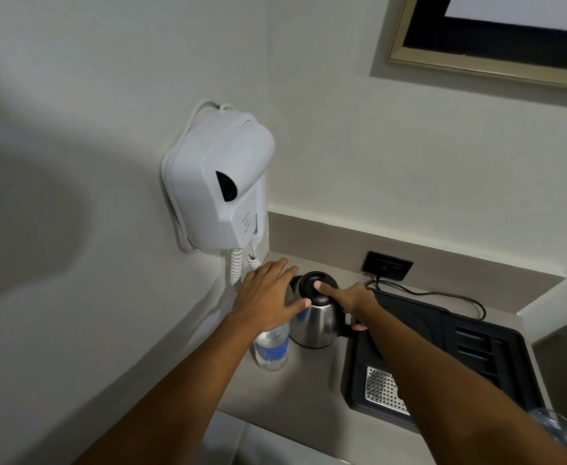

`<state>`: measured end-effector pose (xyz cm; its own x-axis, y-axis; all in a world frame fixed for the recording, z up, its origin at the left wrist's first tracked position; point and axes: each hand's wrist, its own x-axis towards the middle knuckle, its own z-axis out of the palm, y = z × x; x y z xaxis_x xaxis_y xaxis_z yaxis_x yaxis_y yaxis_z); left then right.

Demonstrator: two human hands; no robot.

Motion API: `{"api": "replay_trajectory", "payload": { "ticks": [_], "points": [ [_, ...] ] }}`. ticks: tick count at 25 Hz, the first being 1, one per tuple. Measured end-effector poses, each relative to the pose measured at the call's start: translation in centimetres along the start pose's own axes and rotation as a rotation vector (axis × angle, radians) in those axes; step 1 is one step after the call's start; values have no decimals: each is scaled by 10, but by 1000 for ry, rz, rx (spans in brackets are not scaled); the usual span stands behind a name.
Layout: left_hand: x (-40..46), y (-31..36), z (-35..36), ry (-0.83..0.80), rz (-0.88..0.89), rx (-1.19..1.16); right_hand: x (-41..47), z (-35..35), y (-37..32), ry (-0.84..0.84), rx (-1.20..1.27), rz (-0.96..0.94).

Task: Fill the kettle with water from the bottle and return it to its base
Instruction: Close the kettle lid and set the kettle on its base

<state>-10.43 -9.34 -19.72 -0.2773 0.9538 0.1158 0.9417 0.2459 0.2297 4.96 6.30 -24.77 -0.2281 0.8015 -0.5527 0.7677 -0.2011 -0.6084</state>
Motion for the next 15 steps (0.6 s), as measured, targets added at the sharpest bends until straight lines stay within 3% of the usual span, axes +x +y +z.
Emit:
{"api": "replay_trajectory", "payload": {
  "ticks": [7,15],
  "points": [
    [22,33,-9,54,73,-3,-29,-49,-4,92,17,-193],
    [40,84,10,-27,160,-13,-50,-143,50,137,100,-66]
  ]
}}
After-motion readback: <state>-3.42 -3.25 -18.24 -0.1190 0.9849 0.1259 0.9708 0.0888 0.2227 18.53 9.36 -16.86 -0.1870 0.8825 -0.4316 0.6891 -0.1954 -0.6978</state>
